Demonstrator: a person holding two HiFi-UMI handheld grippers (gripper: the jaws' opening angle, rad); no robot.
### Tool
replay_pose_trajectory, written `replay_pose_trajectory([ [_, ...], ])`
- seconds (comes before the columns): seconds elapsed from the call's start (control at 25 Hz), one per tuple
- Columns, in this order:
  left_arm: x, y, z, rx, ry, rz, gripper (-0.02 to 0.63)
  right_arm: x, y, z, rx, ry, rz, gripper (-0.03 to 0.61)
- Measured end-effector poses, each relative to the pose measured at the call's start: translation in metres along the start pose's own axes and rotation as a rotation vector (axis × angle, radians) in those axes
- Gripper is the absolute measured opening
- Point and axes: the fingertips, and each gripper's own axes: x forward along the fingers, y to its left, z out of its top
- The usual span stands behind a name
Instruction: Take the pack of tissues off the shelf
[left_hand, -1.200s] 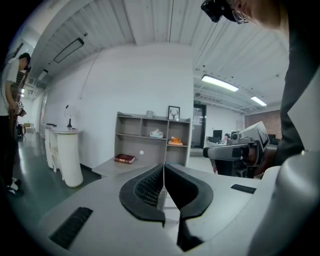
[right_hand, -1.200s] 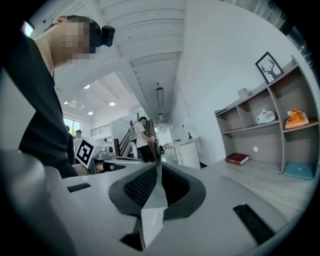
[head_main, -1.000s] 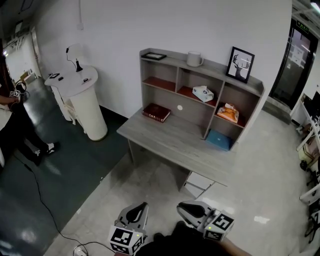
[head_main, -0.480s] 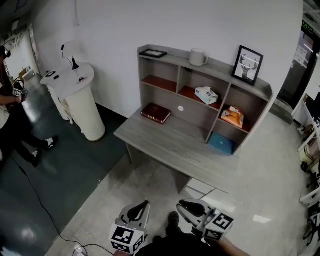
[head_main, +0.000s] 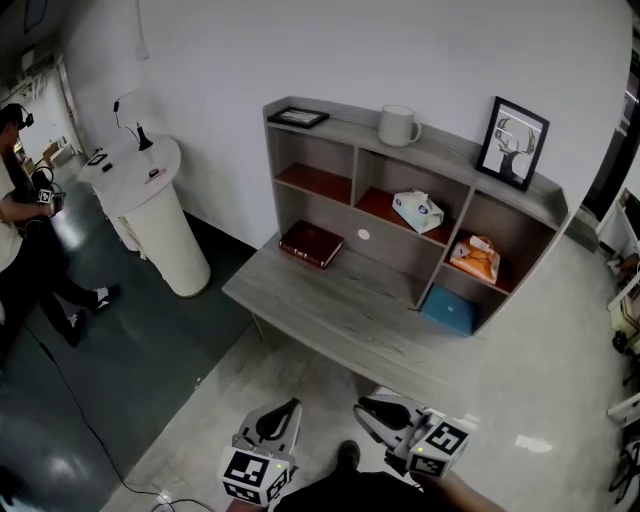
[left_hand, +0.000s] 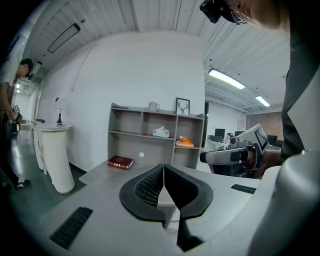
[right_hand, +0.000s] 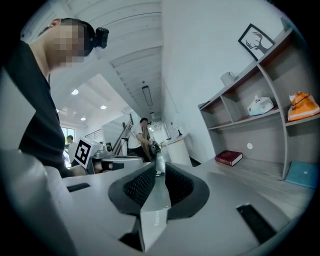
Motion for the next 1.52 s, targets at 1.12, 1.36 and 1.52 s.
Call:
replay_pose_trajectory([
  [1.12,0.229,0.044,0.083,0.053,0.003,-0.249,0.018,0.028,-0.208,0.07,0.084,-0.052,-0.216,0.02],
  [1.36,0.27,0.09,0.11,0.092,0.01,-0.366,0.018,0.078,-0.244,0.093,0.048,-0.068,-0.314,0.02],
  [1.52,0.292,0.118,0.116,0.112,0.024,-0.444,0.018,0.106,-0.263,0.099,0.055,-0.135,-0.374,0.02],
])
